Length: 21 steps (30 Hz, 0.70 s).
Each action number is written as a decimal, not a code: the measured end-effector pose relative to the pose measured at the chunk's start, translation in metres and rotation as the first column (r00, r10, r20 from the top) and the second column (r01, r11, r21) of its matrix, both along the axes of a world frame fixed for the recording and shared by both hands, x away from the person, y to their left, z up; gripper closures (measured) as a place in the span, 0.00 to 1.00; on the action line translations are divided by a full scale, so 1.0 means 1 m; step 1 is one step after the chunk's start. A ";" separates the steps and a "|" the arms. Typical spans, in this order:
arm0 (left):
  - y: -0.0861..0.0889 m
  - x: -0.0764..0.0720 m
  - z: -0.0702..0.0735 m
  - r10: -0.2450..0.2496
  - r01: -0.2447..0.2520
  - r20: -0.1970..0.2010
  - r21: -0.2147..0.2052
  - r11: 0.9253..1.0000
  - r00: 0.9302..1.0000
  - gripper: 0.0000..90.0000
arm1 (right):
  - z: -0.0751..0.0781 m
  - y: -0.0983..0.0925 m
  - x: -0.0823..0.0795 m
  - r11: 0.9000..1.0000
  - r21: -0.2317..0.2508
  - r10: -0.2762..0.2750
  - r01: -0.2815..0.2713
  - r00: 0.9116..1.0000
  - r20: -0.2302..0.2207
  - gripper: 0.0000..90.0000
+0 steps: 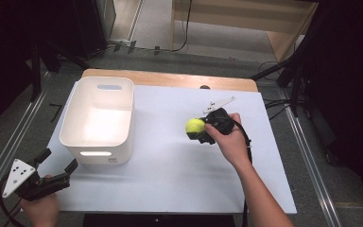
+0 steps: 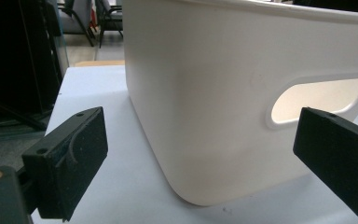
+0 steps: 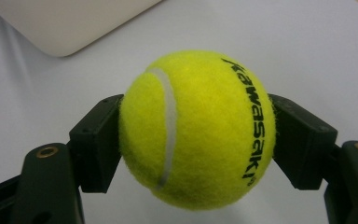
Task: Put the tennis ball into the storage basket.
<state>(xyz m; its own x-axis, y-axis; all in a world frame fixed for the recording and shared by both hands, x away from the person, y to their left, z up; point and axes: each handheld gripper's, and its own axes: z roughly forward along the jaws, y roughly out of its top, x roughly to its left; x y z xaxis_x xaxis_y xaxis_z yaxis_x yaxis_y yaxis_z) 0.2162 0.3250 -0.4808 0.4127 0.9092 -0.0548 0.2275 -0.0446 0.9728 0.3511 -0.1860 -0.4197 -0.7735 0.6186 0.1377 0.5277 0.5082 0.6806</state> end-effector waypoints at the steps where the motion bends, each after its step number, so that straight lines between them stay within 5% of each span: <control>1: 0.000 0.000 0.000 -0.001 0.001 0.001 0.000 1.000 1.000 0.03 | 0.001 0.002 0.001 1.000 0.000 0.002 -0.002 1.000 0.000 0.27; 21: 0.000 0.000 0.000 -0.007 0.007 0.002 -0.002 1.000 1.000 0.03 | 0.010 0.034 0.007 0.999 0.004 0.053 -0.053 0.998 0.016 0.27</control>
<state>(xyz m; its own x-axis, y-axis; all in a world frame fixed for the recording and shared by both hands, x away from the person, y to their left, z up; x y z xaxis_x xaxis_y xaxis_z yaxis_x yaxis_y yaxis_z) 0.2161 0.3251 -0.4808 0.4187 0.9064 -0.0558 0.2252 -0.0441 0.9733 0.3580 -0.1516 -0.4094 -0.8076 0.5758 0.1276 0.4888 0.5324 0.6911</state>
